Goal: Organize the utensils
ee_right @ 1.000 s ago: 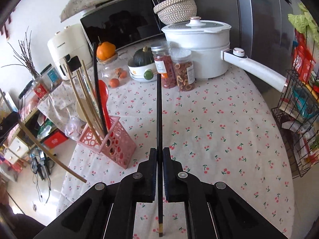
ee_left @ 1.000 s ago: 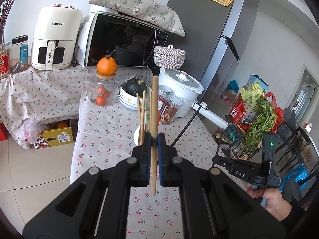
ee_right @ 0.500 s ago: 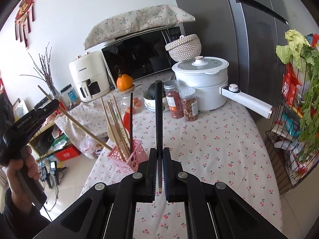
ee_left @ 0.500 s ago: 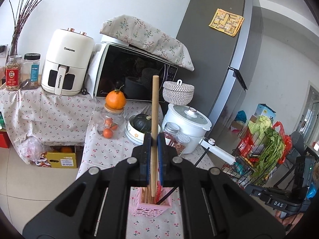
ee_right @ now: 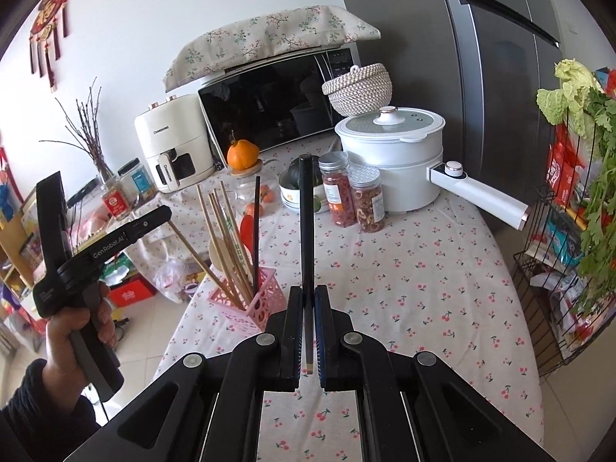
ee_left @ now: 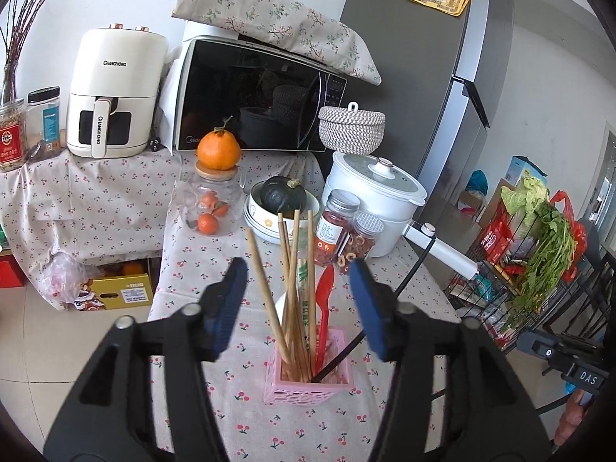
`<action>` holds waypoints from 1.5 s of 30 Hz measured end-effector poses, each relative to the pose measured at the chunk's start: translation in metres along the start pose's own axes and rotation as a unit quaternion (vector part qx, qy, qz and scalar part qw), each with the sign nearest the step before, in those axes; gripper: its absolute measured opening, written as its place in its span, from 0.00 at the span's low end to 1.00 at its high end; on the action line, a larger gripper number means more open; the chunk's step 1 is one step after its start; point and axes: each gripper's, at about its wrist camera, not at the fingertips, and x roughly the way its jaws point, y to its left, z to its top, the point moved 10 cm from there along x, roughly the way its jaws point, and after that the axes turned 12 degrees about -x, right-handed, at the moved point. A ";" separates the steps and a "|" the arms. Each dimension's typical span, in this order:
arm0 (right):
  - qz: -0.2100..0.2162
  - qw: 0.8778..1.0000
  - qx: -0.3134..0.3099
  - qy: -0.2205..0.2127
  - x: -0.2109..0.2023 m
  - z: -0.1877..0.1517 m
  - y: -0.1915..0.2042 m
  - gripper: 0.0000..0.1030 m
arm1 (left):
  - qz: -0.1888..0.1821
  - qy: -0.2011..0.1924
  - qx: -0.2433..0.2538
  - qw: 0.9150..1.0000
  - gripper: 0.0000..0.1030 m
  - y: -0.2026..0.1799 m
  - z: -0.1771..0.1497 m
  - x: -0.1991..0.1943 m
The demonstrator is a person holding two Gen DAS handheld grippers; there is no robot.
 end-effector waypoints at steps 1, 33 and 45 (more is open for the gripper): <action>0.001 1.000 0.000 -0.002 -0.001 0.002 0.001 0.06 | -0.001 -0.001 -0.005 1.000 0.72 0.001 0.001 -0.004; 0.032 0.999 -0.002 -0.043 0.067 0.072 0.069 0.06 | 0.064 0.148 -0.008 0.987 0.91 0.070 -0.073 -0.028; -0.001 0.998 -0.010 -0.063 0.035 0.074 0.054 0.95 | 0.104 0.129 0.020 0.986 0.99 0.063 -0.069 -0.037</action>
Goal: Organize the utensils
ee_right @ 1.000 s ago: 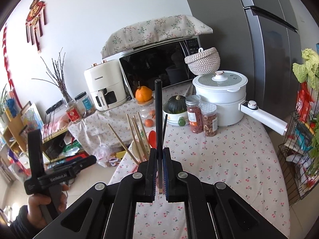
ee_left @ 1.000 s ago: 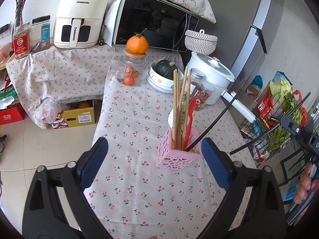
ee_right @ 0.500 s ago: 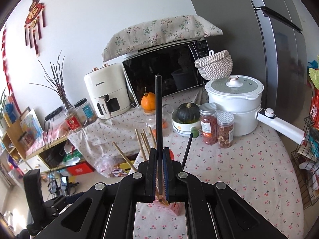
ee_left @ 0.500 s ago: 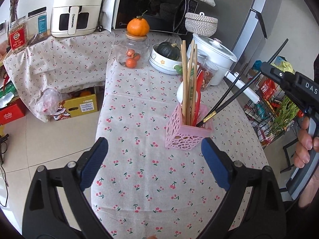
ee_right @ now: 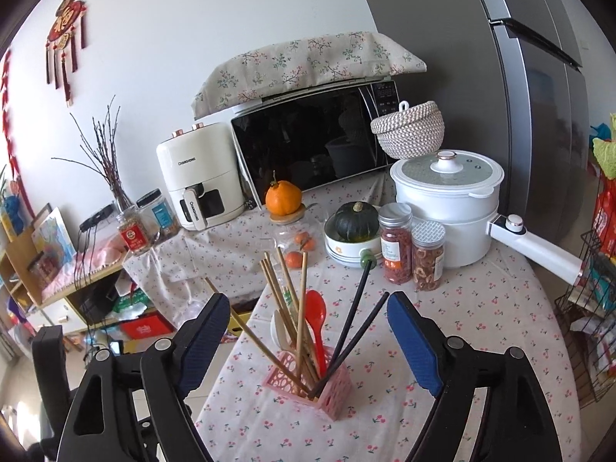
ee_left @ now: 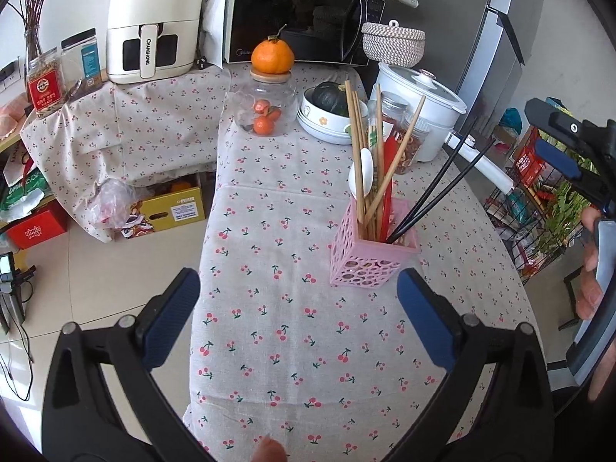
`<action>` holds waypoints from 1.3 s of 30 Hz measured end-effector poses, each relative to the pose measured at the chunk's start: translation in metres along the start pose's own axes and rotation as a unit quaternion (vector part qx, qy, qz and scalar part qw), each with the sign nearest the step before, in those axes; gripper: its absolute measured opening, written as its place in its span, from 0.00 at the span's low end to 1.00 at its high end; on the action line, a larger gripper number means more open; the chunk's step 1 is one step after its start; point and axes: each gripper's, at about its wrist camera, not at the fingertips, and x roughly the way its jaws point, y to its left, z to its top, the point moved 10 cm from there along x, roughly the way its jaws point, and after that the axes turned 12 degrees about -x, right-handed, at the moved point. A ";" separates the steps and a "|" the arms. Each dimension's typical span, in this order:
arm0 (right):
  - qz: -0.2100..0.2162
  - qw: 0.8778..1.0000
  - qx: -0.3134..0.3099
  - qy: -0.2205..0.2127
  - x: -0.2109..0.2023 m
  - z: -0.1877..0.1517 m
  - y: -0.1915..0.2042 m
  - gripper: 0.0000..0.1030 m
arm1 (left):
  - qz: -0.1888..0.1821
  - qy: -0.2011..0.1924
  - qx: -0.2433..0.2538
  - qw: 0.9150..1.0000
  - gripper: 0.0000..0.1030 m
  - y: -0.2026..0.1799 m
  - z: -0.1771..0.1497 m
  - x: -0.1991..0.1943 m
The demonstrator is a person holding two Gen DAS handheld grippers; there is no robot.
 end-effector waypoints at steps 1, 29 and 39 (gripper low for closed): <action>-0.009 1.000 0.000 -0.001 -0.006 -0.001 -0.004 1.00 | 0.006 -0.006 0.006 1.000 0.99 -0.002 0.000 -0.003; -0.174 0.983 -0.021 0.054 -0.159 -0.057 -0.045 1.00 | 0.027 -0.095 0.053 0.994 0.99 -0.103 -0.029 -0.108; -0.177 0.982 -0.028 0.056 -0.160 -0.057 -0.042 1.00 | 0.031 -0.093 0.050 0.994 0.99 -0.103 -0.031 -0.109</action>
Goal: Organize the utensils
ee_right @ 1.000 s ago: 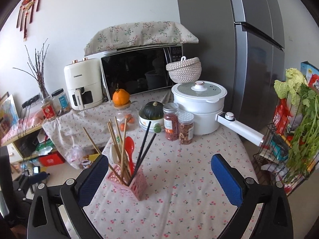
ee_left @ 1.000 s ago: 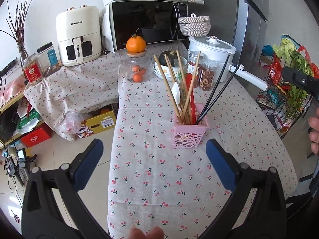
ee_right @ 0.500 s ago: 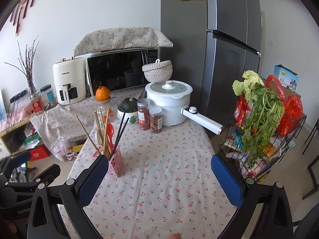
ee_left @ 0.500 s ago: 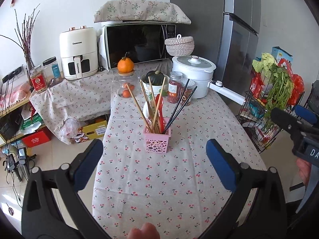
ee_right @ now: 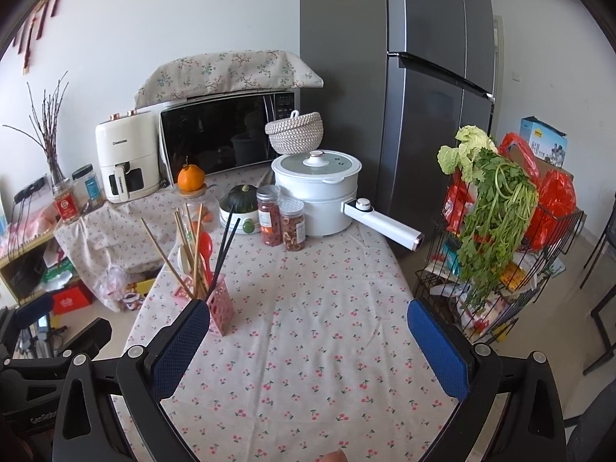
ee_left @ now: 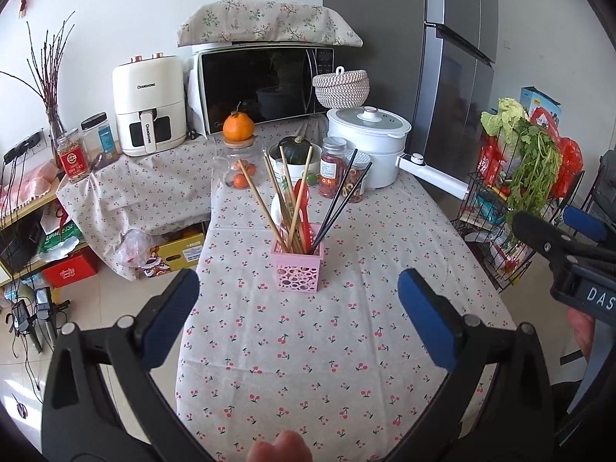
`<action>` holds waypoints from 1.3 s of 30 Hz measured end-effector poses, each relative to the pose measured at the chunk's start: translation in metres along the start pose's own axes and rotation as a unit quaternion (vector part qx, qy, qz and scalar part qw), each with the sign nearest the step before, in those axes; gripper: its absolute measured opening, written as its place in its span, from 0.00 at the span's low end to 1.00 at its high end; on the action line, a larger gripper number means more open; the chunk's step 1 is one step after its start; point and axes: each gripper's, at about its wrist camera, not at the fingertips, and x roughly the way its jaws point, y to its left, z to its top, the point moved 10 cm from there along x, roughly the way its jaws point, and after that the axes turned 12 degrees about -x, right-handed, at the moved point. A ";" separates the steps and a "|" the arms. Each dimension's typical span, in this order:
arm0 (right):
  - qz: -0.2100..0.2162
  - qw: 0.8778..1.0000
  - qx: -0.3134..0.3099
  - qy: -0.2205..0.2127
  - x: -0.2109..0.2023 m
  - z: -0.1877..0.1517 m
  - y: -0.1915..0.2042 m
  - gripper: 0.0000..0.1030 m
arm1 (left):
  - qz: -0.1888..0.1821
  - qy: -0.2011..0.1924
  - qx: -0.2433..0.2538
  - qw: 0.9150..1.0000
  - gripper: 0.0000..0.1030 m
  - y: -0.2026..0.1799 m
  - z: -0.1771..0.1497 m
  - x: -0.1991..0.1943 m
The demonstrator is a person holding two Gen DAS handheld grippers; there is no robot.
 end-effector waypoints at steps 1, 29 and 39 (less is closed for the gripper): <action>-0.001 1.000 0.001 -0.001 0.000 0.000 0.000 1.00 | 0.001 0.000 -0.001 1.000 0.99 0.000 0.000 0.000; -0.019 1.000 0.008 -0.012 -0.010 0.006 -0.004 1.00 | 0.006 -0.002 -0.007 1.000 0.99 0.005 0.002 -0.007; -0.022 1.000 0.005 -0.012 -0.011 0.007 -0.001 1.00 | 0.010 -0.001 -0.011 1.000 0.99 0.006 0.001 -0.007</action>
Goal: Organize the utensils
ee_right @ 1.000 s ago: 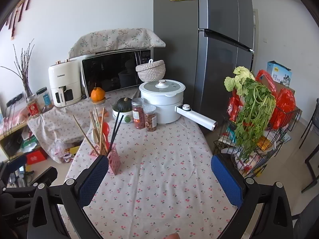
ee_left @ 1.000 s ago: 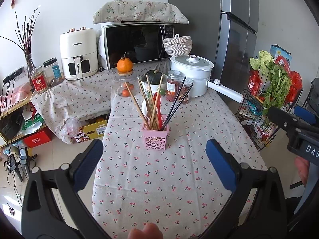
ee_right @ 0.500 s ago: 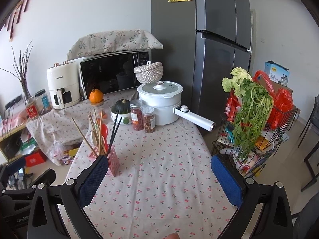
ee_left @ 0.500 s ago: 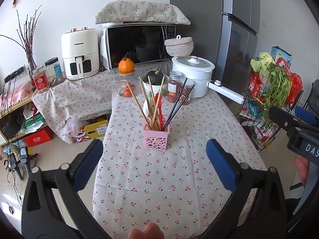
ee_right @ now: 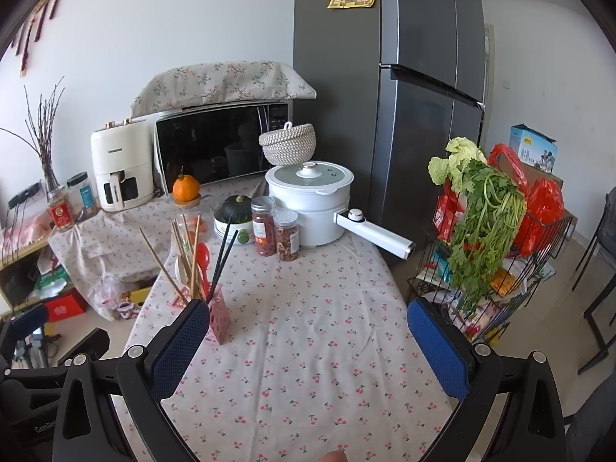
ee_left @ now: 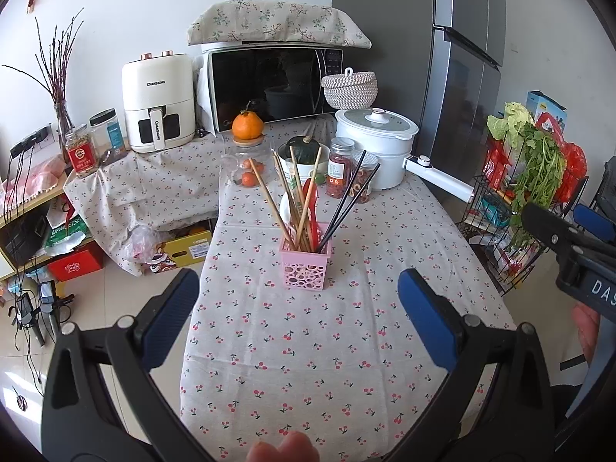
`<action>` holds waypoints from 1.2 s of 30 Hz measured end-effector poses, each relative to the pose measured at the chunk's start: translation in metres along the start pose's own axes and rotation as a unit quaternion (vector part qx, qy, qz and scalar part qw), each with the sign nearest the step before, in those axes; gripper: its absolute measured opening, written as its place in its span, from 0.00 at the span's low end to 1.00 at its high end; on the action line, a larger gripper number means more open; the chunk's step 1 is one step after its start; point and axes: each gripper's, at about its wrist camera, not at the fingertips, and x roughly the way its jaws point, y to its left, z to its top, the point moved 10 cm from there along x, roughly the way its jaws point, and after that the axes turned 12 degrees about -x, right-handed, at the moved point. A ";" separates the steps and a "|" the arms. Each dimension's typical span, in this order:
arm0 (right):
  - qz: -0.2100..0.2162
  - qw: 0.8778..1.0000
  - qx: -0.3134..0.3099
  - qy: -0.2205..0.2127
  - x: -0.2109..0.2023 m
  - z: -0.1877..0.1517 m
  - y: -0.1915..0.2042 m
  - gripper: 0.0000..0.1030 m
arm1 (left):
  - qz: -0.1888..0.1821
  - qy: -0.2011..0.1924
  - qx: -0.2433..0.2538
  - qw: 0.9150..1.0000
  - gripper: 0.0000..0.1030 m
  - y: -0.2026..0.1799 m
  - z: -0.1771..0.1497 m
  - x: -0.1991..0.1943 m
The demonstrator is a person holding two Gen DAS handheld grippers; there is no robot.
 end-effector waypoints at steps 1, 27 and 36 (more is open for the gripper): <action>0.000 1.000 0.000 0.000 0.000 0.000 0.000 1.00 | 0.000 0.000 0.000 1.000 0.99 0.000 0.000 0.000; -0.001 1.000 -0.001 0.001 0.000 0.000 0.001 1.00 | 0.003 -0.009 -0.021 1.000 0.99 0.006 0.004 -0.002; -0.001 1.000 -0.001 0.001 0.000 0.000 0.002 1.00 | 0.000 0.006 -0.023 1.000 0.99 0.003 -0.002 0.001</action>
